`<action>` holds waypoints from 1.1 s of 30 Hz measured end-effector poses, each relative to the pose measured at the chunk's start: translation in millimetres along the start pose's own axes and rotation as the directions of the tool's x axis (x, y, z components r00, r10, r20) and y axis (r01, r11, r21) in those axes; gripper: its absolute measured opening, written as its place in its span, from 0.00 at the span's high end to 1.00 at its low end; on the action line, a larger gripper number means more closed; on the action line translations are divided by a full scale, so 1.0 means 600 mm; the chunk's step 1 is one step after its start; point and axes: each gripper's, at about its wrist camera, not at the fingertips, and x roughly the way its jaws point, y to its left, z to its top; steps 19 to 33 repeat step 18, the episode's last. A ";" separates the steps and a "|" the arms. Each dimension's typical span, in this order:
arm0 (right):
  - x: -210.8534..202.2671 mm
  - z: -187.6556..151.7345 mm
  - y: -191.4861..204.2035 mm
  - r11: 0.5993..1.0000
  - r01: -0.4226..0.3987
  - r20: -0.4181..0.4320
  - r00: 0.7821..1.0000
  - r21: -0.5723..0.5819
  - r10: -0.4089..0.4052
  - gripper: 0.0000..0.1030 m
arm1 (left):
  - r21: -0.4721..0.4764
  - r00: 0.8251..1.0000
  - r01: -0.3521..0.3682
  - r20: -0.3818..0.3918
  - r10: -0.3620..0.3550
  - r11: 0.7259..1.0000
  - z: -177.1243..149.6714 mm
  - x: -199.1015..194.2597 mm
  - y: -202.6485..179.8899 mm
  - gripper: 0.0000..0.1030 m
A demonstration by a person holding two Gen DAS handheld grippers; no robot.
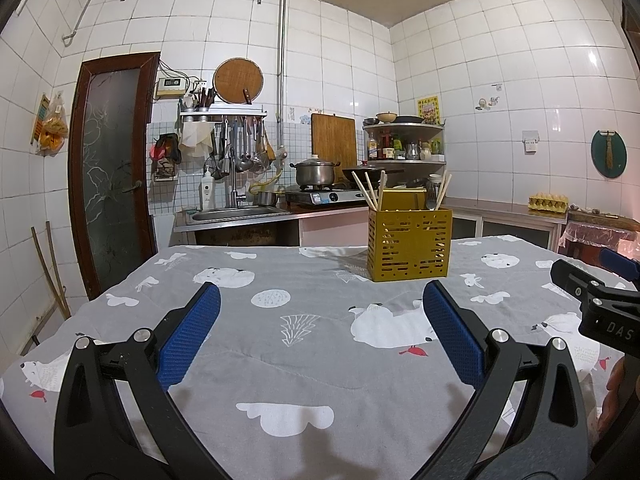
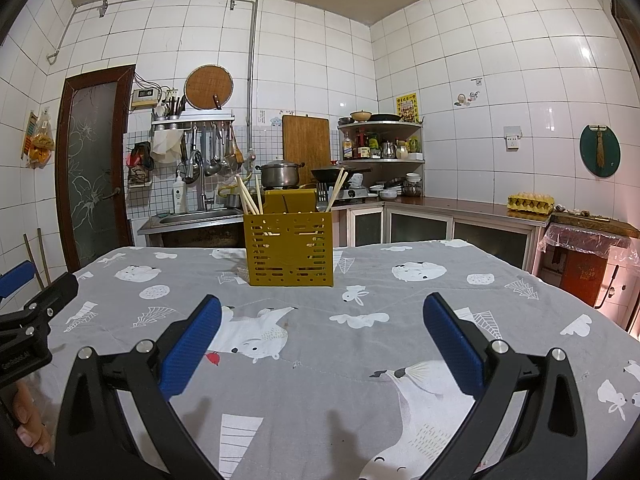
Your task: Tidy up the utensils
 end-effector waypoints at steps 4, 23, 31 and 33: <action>0.000 0.000 0.000 1.000 0.000 0.000 1.000 0.000 0.000 0.04 | 0.002 1.000 -0.001 0.007 0.001 1.000 0.003 0.001 0.001 0.05; 0.000 -0.001 0.001 1.000 0.001 0.000 1.000 0.001 -0.001 0.04 | 0.002 1.000 -0.002 0.013 0.002 1.000 0.000 0.001 0.001 0.05; 0.000 -0.001 0.001 1.000 0.001 0.000 1.000 0.001 -0.001 0.04 | 0.002 1.000 -0.002 0.013 0.002 1.000 0.000 0.001 0.001 0.05; 0.000 -0.001 0.001 1.000 0.001 0.000 1.000 0.001 -0.001 0.04 | 0.002 1.000 -0.002 0.013 0.002 1.000 0.000 0.001 0.001 0.05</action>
